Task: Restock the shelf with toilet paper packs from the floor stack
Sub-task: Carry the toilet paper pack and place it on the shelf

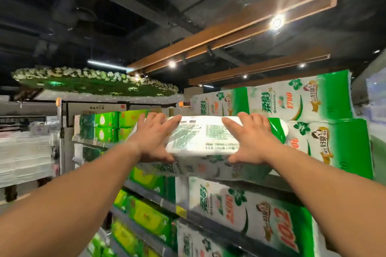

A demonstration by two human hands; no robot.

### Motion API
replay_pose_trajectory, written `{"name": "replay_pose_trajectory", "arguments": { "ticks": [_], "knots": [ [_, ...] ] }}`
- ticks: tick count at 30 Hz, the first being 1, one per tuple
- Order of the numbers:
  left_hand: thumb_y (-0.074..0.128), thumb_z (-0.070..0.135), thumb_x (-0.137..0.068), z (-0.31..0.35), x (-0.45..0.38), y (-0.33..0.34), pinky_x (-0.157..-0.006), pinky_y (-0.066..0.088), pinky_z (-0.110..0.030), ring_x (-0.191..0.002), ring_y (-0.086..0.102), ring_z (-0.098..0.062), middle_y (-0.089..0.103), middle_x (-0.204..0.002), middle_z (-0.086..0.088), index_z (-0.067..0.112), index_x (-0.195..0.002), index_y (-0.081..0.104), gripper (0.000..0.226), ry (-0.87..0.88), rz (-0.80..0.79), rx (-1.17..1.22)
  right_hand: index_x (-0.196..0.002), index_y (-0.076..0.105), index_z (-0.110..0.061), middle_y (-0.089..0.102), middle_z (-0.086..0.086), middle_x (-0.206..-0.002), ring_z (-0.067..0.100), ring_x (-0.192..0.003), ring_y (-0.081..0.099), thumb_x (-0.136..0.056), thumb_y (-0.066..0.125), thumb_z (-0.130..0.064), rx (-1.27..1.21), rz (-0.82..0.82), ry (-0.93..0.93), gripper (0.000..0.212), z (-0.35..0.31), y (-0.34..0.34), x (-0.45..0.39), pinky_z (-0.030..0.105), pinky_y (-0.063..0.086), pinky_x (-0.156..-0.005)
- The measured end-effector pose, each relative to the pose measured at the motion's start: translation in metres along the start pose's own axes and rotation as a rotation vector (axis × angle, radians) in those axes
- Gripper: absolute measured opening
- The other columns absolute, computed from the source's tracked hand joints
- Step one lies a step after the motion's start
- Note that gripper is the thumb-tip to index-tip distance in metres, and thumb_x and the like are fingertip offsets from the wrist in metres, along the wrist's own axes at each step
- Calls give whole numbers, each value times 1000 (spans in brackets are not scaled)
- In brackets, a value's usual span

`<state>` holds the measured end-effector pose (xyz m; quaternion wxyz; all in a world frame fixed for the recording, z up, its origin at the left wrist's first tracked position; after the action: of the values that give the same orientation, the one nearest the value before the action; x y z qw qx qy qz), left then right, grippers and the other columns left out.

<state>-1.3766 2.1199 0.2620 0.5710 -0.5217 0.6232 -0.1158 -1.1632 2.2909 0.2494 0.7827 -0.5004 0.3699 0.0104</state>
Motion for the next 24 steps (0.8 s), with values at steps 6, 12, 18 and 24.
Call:
{"name": "replay_pose_trajectory", "arguments": {
  "ticks": [6,12,18,24],
  "knots": [
    [49,82,-42,-54,-89,87,-115,24,-58,-133,29,-29,37,-145,-8,40,-159,1,133,25,109,32,-154,6,-42,22,15,-154,41,-137,22,-67,69,-75,88,48,58,112,-4,51,-93,57,11,-120],
    [65,75,-51,-106,-182,163,-117,18,-59,-140,23,-29,32,-149,-5,42,-159,-4,133,56,106,83,-155,5,-43,19,15,-157,41,-141,19,-67,70,-73,89,22,122,113,-3,112,-191,60,9,-120],
    [67,67,-47,-133,-277,251,-117,24,-55,-139,26,-29,36,-149,-5,40,-157,4,130,153,1,252,-157,8,-39,20,16,-158,43,-143,18,-69,70,-71,98,-131,208,112,10,180,-271,62,12,-120],
    [79,61,-46,-120,-372,339,-110,35,-48,-127,41,-21,46,-145,3,41,-150,24,118,263,-73,456,-155,19,-40,28,16,-157,41,-140,25,-70,74,-66,87,-269,352,104,40,232,-322,61,15,-119]
  ]
}}
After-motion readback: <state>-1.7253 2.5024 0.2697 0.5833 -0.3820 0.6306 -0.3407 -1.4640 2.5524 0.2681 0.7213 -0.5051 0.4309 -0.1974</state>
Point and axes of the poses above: each hand's wrist, its own x-axis away from the middle knuckle, its own y-axis out of the palm, z = x × y, the point moved 5 cm from there along -x, towards the middle knuckle
